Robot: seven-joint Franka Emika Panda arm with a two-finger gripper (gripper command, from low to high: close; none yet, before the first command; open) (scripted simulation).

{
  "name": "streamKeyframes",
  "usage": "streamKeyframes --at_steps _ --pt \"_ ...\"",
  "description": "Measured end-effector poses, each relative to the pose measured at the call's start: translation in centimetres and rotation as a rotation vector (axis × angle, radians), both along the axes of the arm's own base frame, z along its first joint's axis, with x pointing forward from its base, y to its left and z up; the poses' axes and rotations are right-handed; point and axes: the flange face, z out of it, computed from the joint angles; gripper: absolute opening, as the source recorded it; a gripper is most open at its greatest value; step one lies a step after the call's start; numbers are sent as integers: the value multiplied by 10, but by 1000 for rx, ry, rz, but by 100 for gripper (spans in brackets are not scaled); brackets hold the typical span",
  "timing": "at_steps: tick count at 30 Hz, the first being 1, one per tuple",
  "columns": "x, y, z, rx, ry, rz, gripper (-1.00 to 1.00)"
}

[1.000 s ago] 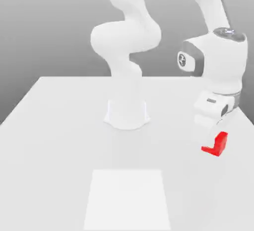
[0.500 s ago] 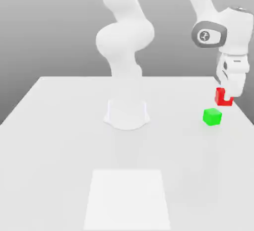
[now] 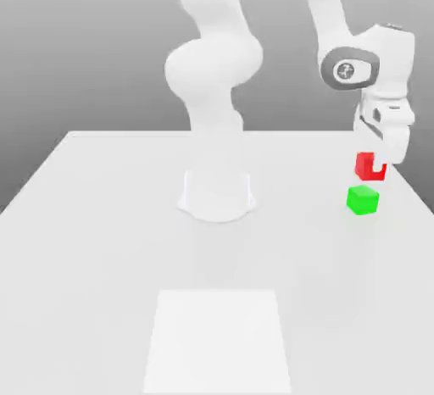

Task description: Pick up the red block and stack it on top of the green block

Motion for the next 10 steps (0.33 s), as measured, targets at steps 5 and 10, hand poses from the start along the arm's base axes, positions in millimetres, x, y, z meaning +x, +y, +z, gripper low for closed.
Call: streamKeyframes --at_steps 5,10 --pt "0 -1 -14 -2 2 -1 -100" --pt "0 -3 -28 -6 10 -5 -100"
